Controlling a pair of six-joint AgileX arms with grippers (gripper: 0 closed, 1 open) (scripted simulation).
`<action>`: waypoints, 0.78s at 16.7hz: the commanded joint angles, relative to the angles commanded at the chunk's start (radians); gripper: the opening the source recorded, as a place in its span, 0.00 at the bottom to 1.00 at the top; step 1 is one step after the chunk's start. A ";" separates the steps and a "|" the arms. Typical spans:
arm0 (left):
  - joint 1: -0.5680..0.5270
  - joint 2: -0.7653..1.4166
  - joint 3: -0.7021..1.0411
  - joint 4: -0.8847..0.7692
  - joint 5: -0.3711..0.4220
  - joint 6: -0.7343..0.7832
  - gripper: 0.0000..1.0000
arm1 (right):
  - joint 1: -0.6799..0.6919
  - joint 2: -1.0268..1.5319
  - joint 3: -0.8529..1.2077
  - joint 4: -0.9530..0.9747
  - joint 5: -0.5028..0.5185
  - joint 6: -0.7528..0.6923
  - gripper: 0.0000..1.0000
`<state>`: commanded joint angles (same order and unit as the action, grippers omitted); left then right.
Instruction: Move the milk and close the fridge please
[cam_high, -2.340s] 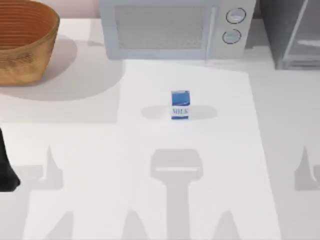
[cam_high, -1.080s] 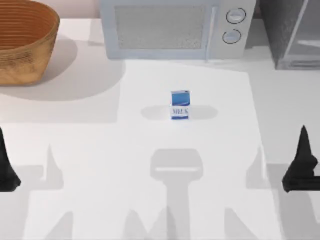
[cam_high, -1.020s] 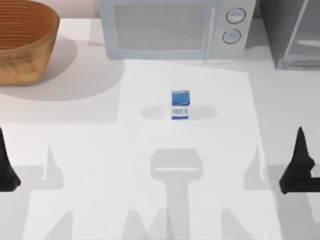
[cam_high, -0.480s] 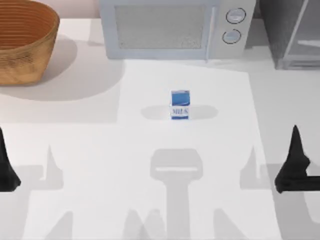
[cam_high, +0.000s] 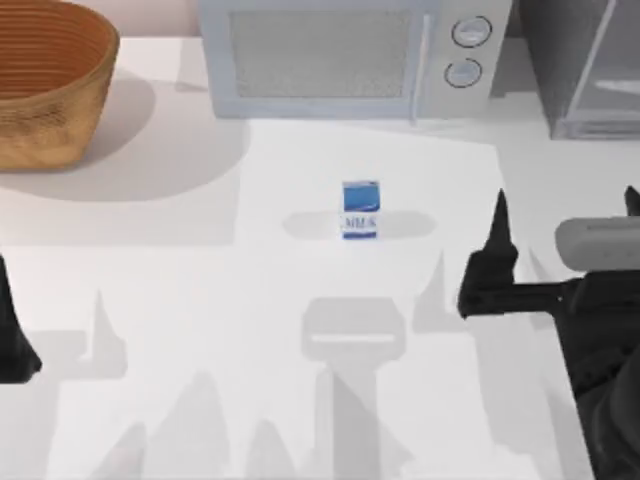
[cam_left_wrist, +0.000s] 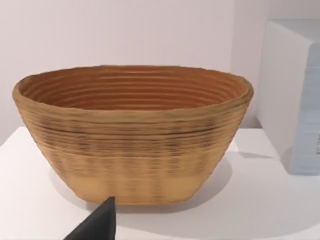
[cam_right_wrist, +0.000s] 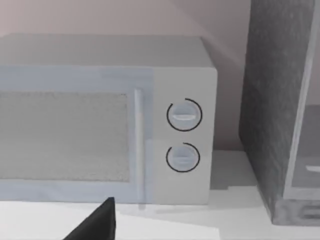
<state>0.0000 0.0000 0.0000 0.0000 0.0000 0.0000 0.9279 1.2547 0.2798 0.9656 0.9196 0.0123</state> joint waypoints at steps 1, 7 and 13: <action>0.000 0.000 0.000 0.000 0.000 0.000 1.00 | -0.002 0.082 0.042 0.038 -0.002 -0.001 1.00; 0.000 0.000 0.000 0.000 0.000 0.000 1.00 | -0.023 0.597 0.311 0.270 -0.025 -0.004 1.00; 0.000 0.000 0.000 0.000 0.000 0.000 1.00 | -0.052 1.017 0.545 0.463 -0.065 0.000 1.00</action>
<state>0.0000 0.0000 0.0000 0.0000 0.0000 0.0000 0.8760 2.2719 0.8250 1.4291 0.8542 0.0119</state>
